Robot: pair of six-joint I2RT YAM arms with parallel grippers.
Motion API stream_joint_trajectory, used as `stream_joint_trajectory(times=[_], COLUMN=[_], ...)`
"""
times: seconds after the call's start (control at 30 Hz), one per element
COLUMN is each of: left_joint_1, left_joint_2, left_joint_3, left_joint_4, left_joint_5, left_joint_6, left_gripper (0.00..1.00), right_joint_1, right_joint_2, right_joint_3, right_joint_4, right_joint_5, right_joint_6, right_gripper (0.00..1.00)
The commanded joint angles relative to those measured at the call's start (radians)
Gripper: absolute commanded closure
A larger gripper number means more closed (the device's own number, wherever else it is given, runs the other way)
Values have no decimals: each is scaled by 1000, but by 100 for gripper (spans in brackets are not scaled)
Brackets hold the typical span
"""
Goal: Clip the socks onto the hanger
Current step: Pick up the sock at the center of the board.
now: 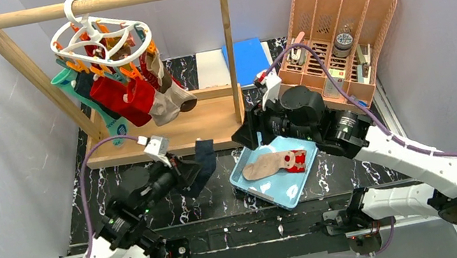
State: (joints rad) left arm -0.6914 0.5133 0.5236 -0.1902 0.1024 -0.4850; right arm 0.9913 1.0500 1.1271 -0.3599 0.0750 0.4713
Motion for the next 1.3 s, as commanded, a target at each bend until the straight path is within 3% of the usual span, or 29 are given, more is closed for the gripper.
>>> stream_joint_trajectory(times=[0.0,0.3,0.57,0.87,1.27], left_joint_1=[-6,-6,-6,-6,-6], left_joint_2=[-107,-341,-300,-306,-294], left_joint_3=[73,41,65,93,119], left_joint_4=[-113,114,182,90,77], left_joint_5=[38,229,361,317,292], left_joint_6=[146,447,532,691,743], left_gripper=[100,100,100,100,100], right_joint_1=[1,0,-10,-141,-143], right_joint_2=[46,223,277,282,322], right_joint_3=[110,375,432,398,362], right_joint_4=[24,-33,-47,-78,-34], right_joint_5=[-65,-281,-361,-507,-676], right_joint_6=[-78,-56,-11,234,342], right_gripper=[34,33,32,33,33])
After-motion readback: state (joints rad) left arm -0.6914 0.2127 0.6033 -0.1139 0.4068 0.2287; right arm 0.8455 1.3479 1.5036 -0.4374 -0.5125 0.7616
